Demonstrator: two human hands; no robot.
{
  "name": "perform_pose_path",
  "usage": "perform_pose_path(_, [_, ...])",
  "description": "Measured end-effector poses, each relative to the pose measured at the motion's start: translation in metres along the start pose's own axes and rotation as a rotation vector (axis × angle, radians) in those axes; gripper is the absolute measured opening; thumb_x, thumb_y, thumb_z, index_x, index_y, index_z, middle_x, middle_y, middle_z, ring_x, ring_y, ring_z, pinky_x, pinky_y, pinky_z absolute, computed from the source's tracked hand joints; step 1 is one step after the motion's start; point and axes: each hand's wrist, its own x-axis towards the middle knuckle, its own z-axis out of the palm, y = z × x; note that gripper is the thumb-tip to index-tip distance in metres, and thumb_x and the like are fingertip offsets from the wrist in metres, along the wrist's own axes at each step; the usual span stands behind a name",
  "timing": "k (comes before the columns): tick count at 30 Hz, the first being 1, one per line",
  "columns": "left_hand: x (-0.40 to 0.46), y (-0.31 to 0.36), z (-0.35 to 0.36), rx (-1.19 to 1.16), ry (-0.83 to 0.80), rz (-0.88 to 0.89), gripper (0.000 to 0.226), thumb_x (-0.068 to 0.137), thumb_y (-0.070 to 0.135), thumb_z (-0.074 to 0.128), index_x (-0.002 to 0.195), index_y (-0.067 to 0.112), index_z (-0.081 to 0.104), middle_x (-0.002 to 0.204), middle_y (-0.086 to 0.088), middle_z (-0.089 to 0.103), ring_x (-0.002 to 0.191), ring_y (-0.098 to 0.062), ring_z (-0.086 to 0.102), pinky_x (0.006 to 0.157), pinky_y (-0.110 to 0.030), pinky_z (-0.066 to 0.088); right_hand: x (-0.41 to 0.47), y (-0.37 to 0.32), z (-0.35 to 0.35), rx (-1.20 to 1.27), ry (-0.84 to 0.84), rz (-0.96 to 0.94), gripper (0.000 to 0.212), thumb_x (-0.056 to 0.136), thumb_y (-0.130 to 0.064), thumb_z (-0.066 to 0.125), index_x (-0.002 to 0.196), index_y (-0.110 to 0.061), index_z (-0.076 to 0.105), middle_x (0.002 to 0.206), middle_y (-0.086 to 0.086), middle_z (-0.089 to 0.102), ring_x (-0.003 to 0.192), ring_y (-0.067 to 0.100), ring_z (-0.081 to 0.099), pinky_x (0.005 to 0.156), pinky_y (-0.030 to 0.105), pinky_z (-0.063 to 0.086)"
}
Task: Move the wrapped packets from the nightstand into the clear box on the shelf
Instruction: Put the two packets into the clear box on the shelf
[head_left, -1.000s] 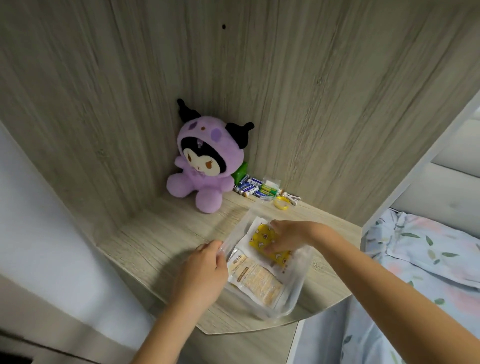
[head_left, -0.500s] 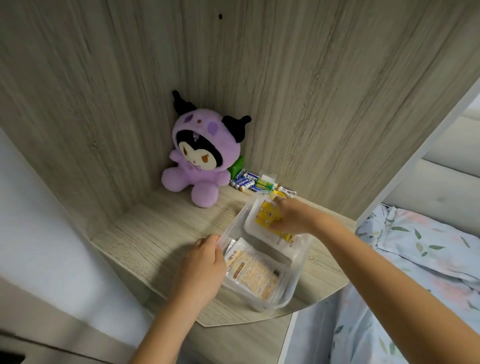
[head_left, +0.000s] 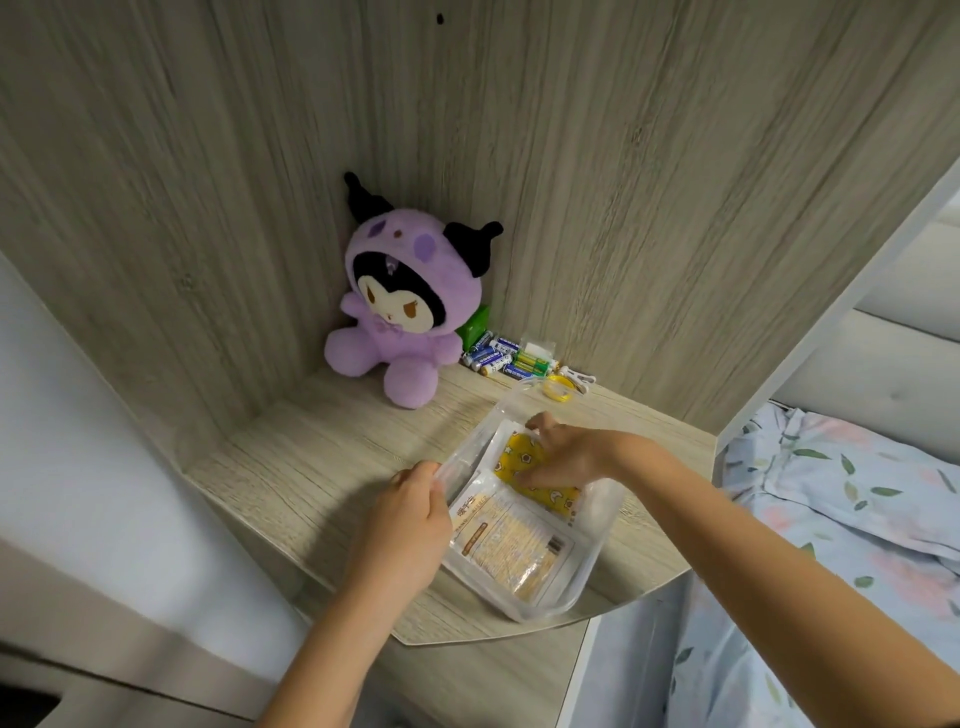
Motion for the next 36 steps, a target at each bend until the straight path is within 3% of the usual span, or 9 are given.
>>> perform_pose_path(3, [-0.001,0.001,0.000,-0.001,-0.012,-0.011,0.024,0.102,0.022,0.034,0.112,0.018,0.055,0.108,-0.002,0.060,0.088,-0.017,0.055,0.068,-0.026,0.040,-0.001,-0.001,0.008,-0.219,0.180,-0.032,0.080,0.092,-0.052,0.049,0.150,-0.008,0.015,0.149,0.013,0.029,0.136,0.031,0.030,0.107,0.041,0.034])
perform_pose_path(5, [-0.001,0.001,-0.001,-0.008,-0.013,-0.016,0.027,0.102,0.022,0.033,0.118,0.019,0.054,0.114,0.000,0.060,0.095,-0.017,0.056,0.075,-0.028,0.043,-0.002,0.002,0.009,-0.211,0.195,-0.030,0.073,0.093,-0.052,0.048,0.147,-0.007,0.028,0.142,0.013,0.037,0.129,0.030,0.040,0.102,0.038,0.039])
perform_pose_path(8, [-0.003,0.001,0.000,-0.013,-0.009,-0.031,0.031,0.102,0.024,0.033,0.124,0.021,0.054,0.122,0.001,0.059,0.101,-0.015,0.055,0.083,-0.030,0.045,-0.008,0.011,0.009,-0.111,0.280,-0.072,0.050,0.094,-0.042,0.051,0.134,-0.012,0.047,0.128,0.008,0.055,0.112,0.024,0.054,0.091,0.032,0.048])
perform_pose_path(14, [-0.009,0.011,-0.009,0.209,0.097,-0.045,0.031,0.099,0.032,0.041,0.121,0.018,0.058,0.122,-0.004,0.058,0.092,-0.017,0.055,0.078,-0.029,0.043,-0.063,0.043,0.015,0.280,0.863,-0.310,0.027,0.091,-0.017,0.060,0.117,-0.018,0.062,0.104,-0.005,0.067,0.096,0.014,0.061,0.086,0.027,0.050])
perform_pose_path(17, [-0.020,0.023,-0.018,0.365,0.300,0.032,0.027,0.092,0.033,0.053,0.113,0.019,0.063,0.118,-0.004,0.060,0.097,-0.028,0.060,0.077,-0.036,0.049,-0.104,0.077,0.033,0.509,1.014,-0.244,0.017,0.088,-0.011,0.062,0.100,-0.023,0.067,0.086,-0.015,0.068,0.085,0.007,0.065,0.078,0.019,0.050])
perform_pose_path(20, [-0.034,0.047,-0.012,0.222,0.413,0.278,0.016,0.089,0.019,0.059,0.103,0.018,0.067,0.102,0.001,0.063,0.087,-0.023,0.062,0.068,-0.031,0.045,-0.137,0.104,0.064,0.658,1.004,-0.057,0.012,0.089,-0.012,0.063,0.096,-0.022,0.064,0.086,-0.013,0.068,0.081,0.004,0.065,0.067,0.013,0.047])
perform_pose_path(23, [-0.052,0.076,0.014,0.072,0.188,0.587,0.014,0.088,0.022,0.056,0.096,0.026,0.066,0.091,0.018,0.056,0.072,-0.001,0.055,0.063,-0.023,0.047,-0.163,0.117,0.103,0.633,0.942,0.100,0.006,0.090,-0.018,0.063,0.093,-0.023,0.063,0.084,-0.011,0.068,0.077,0.002,0.063,0.065,0.013,0.046])
perform_pose_path(27, [-0.073,0.087,0.055,0.254,-0.401,0.969,0.021,0.095,0.032,0.047,0.109,0.034,0.063,0.106,0.019,0.059,0.095,0.001,0.054,0.076,-0.021,0.046,-0.200,0.118,0.158,0.446,0.642,0.310,0.012,0.094,-0.033,0.055,0.098,-0.025,0.064,0.087,-0.013,0.064,0.076,0.003,0.059,0.069,0.016,0.047])
perform_pose_path(36, [-0.133,0.039,0.115,0.417,-0.813,1.291,0.029,0.094,0.036,0.044,0.107,0.025,0.067,0.103,0.009,0.068,0.099,-0.015,0.061,0.081,-0.034,0.051,-0.331,0.042,0.324,0.636,0.640,0.946,0.023,0.096,-0.036,0.050,0.107,-0.020,0.062,0.105,-0.005,0.067,0.093,0.014,0.060,0.081,0.033,0.052])
